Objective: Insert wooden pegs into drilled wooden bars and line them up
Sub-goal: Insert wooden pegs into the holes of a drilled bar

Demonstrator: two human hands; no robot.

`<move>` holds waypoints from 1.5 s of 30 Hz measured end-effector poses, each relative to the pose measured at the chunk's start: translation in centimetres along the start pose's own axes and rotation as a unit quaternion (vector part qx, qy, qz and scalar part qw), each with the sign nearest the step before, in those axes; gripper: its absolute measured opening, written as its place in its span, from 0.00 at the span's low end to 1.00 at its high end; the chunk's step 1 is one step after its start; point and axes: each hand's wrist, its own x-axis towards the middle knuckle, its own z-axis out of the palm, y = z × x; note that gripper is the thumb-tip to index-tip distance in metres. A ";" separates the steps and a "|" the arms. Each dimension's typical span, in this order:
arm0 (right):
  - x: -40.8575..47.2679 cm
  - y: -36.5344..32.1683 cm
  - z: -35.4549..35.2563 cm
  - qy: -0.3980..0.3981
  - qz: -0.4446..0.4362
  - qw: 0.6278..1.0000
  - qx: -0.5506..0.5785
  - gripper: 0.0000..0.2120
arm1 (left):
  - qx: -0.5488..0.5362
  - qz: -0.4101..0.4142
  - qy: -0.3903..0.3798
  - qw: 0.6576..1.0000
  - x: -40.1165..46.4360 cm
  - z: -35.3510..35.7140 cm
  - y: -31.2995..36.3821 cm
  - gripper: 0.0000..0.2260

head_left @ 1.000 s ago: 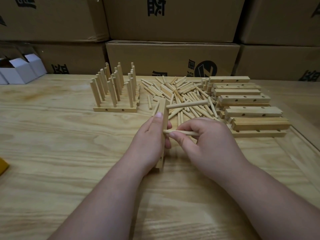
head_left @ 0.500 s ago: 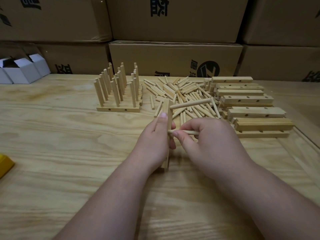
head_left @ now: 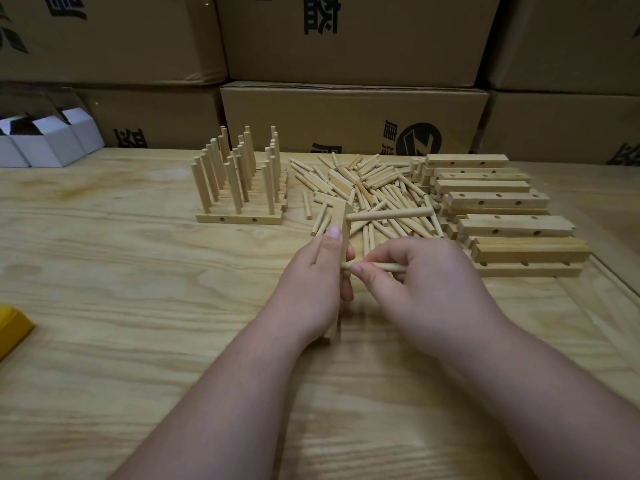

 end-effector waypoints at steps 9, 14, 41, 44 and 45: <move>-0.2 -0.2 0.6 0.033 -0.003 0.999 -0.036 0.18 | 0.003 0.005 0.012 1.000 0.1 0.2 -0.1 0.21; -0.2 0.6 0.3 0.009 -0.004 1.000 0.011 0.12 | 0.015 0.025 -0.015 0.999 -0.1 -0.2 0.0 0.23; 1.1 6.0 0.4 0.033 0.131 0.982 -0.130 0.05 | -0.121 -0.054 0.014 0.991 0.3 -0.5 0.6 0.21; 1.1 5.8 0.6 -0.005 0.143 0.974 -0.176 0.12 | -0.099 -0.047 0.011 0.994 0.3 -0.4 0.5 0.22; 1.1 5.7 0.6 -0.016 0.148 0.970 -0.192 0.13 | -0.102 -0.048 0.013 0.994 0.3 -0.4 0.5 0.21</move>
